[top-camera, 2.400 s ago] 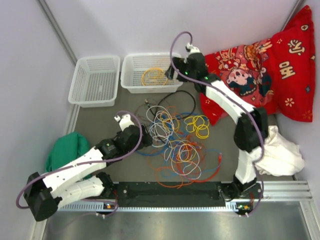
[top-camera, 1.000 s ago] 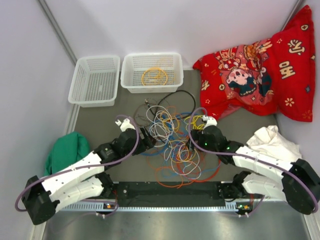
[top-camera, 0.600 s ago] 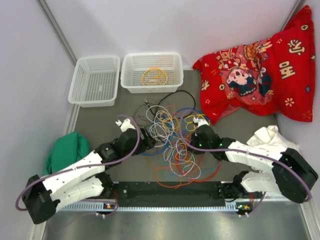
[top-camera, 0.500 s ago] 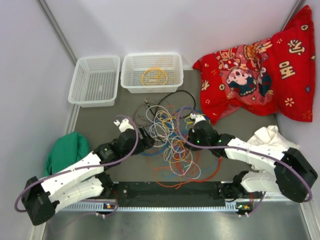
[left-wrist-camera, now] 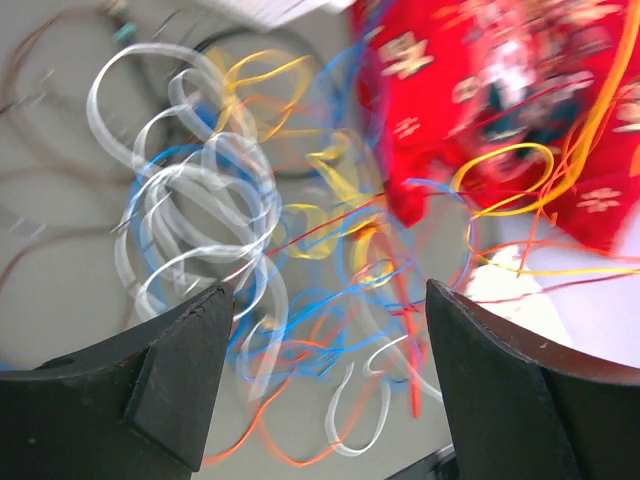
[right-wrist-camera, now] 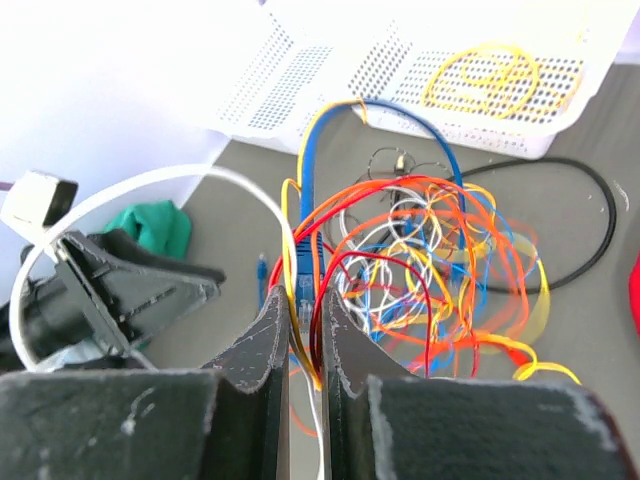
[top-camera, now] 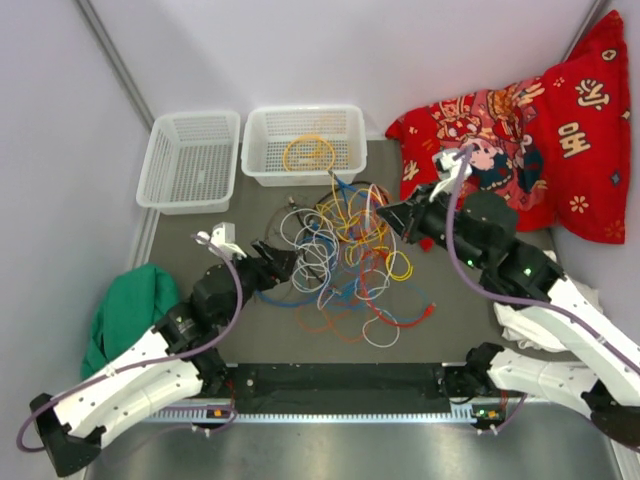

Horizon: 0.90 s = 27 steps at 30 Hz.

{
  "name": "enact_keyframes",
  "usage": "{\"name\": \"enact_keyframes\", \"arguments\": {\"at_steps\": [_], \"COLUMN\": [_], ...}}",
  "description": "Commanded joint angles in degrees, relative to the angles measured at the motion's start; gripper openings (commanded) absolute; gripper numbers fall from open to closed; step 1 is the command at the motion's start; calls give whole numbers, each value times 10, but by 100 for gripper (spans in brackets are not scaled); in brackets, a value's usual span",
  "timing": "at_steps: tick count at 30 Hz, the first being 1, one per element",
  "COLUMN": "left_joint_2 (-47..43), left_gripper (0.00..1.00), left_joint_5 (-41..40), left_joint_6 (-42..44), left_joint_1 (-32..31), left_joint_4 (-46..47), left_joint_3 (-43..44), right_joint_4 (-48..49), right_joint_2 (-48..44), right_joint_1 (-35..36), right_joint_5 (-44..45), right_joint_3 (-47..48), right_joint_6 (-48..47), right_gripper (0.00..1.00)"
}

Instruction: Untangle the cables

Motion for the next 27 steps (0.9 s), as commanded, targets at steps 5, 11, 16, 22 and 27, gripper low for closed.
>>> {"name": "enact_keyframes", "arguments": {"at_steps": [5, 11, 16, 22, 27], "left_joint_2": [-17, 76, 176, 239, 280], "left_gripper": [76, 70, 66, 62, 62], "left_joint_5": [106, 199, 267, 289, 295], "left_joint_6": [68, 87, 108, 146, 160], "left_joint_1": [-1, -1, -1, -3, -3], "left_joint_4": [307, 433, 507, 538, 568], "left_joint_3": [-88, -80, -54, -21, -5], "right_joint_4": [-21, -21, -11, -11, -12], "right_joint_2": [-59, -76, -73, -81, -80], "right_joint_1": [6, 5, 6, 6, 6], "right_joint_5": [-47, -60, -118, -132, -147], "right_joint_3": [9, -8, -12, -12, -8], "right_joint_6": [57, 92, 117, 132, 139], "right_gripper": [0, 0, 0, 0, 0]}}
